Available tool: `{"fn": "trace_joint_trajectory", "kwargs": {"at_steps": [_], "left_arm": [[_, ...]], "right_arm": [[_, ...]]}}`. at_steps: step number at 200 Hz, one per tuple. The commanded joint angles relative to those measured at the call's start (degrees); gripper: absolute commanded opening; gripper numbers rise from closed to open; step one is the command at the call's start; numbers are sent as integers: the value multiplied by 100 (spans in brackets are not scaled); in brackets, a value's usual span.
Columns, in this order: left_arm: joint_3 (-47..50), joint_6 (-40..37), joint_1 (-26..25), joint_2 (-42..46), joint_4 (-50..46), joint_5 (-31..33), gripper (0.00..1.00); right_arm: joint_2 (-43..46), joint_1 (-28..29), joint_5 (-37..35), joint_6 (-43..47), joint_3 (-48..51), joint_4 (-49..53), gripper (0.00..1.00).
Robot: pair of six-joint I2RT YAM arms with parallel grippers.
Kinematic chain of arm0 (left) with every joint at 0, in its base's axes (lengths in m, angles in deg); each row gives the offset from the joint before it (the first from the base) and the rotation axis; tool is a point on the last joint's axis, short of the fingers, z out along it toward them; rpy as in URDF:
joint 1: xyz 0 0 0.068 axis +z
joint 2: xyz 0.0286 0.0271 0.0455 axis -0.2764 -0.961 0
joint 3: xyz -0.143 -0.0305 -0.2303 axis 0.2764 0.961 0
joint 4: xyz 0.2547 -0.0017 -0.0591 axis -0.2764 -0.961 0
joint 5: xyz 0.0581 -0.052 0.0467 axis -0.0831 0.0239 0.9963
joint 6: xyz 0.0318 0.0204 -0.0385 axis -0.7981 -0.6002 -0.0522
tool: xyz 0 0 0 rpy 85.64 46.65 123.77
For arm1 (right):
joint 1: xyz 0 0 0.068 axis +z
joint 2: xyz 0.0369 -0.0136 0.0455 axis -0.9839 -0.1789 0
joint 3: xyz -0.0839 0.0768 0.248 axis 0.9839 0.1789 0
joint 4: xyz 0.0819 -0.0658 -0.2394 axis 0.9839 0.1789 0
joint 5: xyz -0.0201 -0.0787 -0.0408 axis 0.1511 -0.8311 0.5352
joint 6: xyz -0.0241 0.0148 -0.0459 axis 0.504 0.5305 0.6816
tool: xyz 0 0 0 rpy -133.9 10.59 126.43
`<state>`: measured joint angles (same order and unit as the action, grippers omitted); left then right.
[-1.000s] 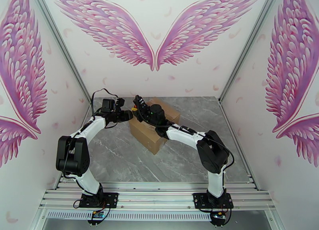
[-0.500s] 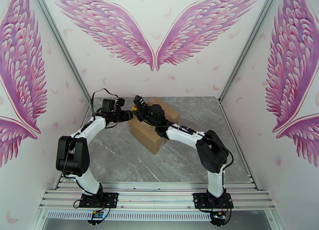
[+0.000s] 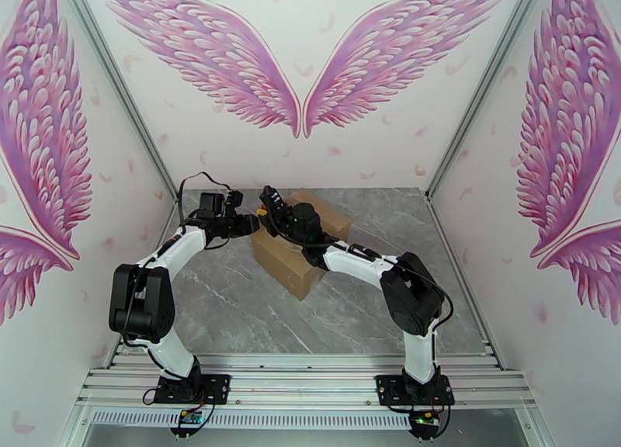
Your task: Unpack the express box
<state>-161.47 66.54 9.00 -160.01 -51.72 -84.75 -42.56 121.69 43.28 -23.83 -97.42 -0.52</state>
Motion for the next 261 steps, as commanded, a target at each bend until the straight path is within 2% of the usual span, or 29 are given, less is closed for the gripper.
{"fn": "trace_joint_trajectory", "kwargs": {"at_steps": [1, 136, 261], "left_arm": [[230, -33, -73, -179, -405, 298, 48], [396, 278, -45, -154, -152, 529, 40], [516, 389, -25, -104, -111, 628, 37]], "right_arm": [[-170, -47, -100, -46, -173, 149, 0], [210, -43, -318, -295, 252, 717, 0], [704, -41, -443, -352, 566, 761, 0]]}}
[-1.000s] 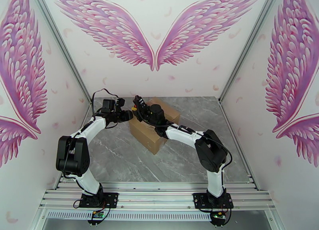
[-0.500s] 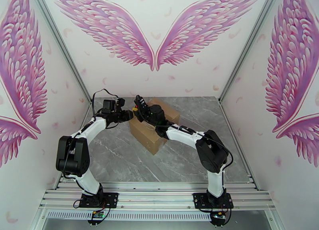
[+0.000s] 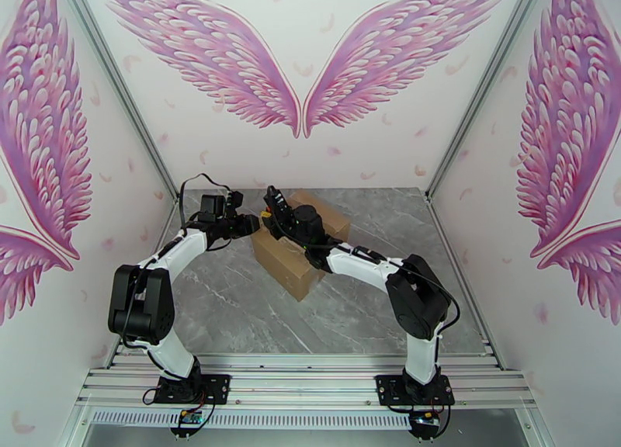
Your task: Unpack the express box
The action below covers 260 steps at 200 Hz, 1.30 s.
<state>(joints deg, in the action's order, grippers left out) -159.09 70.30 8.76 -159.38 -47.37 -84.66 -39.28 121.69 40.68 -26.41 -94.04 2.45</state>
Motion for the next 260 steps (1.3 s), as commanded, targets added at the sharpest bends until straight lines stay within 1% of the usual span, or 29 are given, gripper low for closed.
{"fn": "trace_joint_trajectory", "kwargs": {"at_steps": [1, 46, 74, 113, 135, 153, 169, 180, 198, 216, 237, 260], "left_arm": [[280, 13, -1, -166, -547, 619, 37], [279, 11, -34, -87, -563, 637, 37], [273, 19, -53, -8, -583, 676, 37], [269, 104, -80, 269, -600, 794, 37], [292, 201, -128, 510, -616, 854, 37], [306, 254, -208, 746, -640, 887, 38], [317, 286, -313, 932, -674, 935, 41], [313, 279, -384, 1036, -720, 985, 45], [326, 268, -487, 1191, -766, 1021, 49], [333, 198, -515, 1276, -776, 1021, 57], [176, -35, -519, 1108, -878, 934, 63], [-131, -404, -519, 699, -1051, 758, 69]], "right_arm": [[381, -42, -188, -99, 232, 456, 0], [738, -47, -125, -245, 341, 164, 0], [891, -47, -103, -254, 306, 227, 0], [1277, -39, -203, -321, 551, 176, 0], [1647, -54, -212, -422, 629, 405, 0], [2054, -117, -380, -625, 794, 733, 0], [2513, -221, -553, -923, 1081, 1052, 0], [2892, -294, -644, -1089, 1358, 1272, 0], [3464, -375, -837, -1223, 1765, 1751, 0], [4062, -466, -1173, -1457, 2224, 2227, 0], [4596, -606, -1461, -1787, 2668, 2848, 0], [4762, -686, -1755, -1995, 2941, 3488, 0]]}}
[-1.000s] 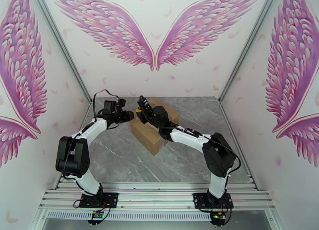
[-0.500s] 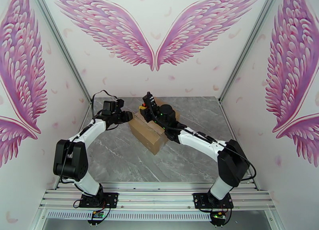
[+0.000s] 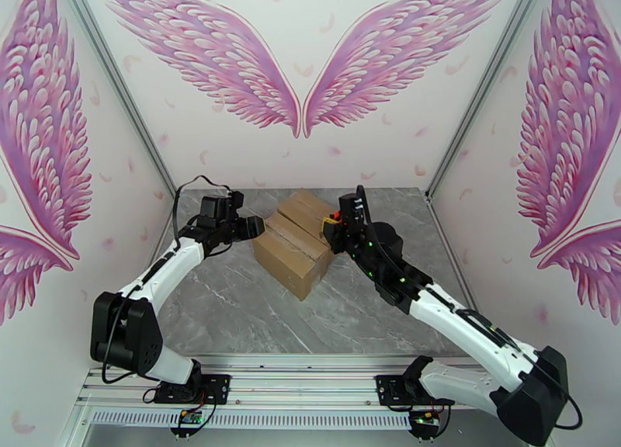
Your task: Unpack the express box
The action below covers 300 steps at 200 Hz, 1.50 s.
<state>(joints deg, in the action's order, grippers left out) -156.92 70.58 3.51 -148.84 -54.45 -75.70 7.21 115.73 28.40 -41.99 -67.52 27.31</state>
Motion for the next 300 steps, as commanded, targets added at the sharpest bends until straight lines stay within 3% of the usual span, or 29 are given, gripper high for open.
{"fn": "trace_joint_trajectory", "kwargs": {"at_steps": [1, 58, 119, 187, 250, 300], "left_arm": [[-374, -439, 5, -378, -355, -142, 69], [-660, -704, -148, -933, -488, -449, 70], [272, -381, -319, 60, -134, -411, 66], [1075, -512, -285, 1033, -402, 250, 70], [394, -2659, -434, 1581, -1412, 1939, 85], [882, -5278, -1405, 1839, -865, 2346, 83]], "right_arm": [[108, -93, -549, -436, 291, 1026, 0], [-478, -105, -517, -564, 352, 1189, 0], [-920, -90, -19, -770, 303, 838, 0], [-1280, -17, 470, -1183, 216, 377, 0], [-876, -163, 100, -1914, 439, 401, 0], [-40, -227, -119, -2881, 1041, 31, 0]]}}
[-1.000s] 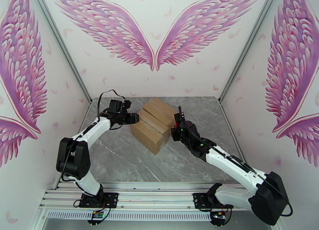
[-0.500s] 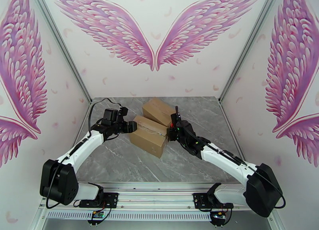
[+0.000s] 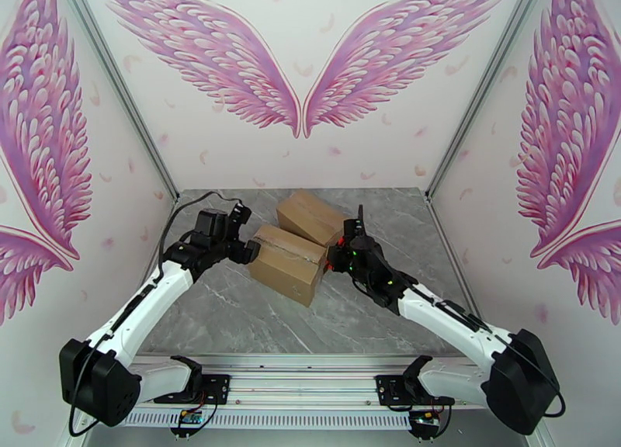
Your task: Unpack the express box
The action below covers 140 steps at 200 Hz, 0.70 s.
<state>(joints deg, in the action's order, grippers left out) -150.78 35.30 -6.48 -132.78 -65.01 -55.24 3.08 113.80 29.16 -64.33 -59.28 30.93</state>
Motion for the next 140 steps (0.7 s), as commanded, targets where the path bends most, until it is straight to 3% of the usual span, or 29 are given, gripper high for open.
{"fn": "trace_joint_trajectory", "kwargs": {"at_steps": [1, 49, 96, 140], "left_arm": [[277, -1791, -426, 242, 203, 285, 83], [814, -3608, -950, 710, 819, -715, 84], [430, -4618, -1650, 172, 626, -516, 85], [226, -4909, -1897, -263, 779, -471, 86]], "right_arm": [[388, -26, -202, -664, 225, -337, 0], [858, -30, -359, -1400, 690, -740, 0], [913, -23, -545, -1794, 1019, -1337, 0], [1004, -19, -626, -1875, 1126, -1614, 0]]}}
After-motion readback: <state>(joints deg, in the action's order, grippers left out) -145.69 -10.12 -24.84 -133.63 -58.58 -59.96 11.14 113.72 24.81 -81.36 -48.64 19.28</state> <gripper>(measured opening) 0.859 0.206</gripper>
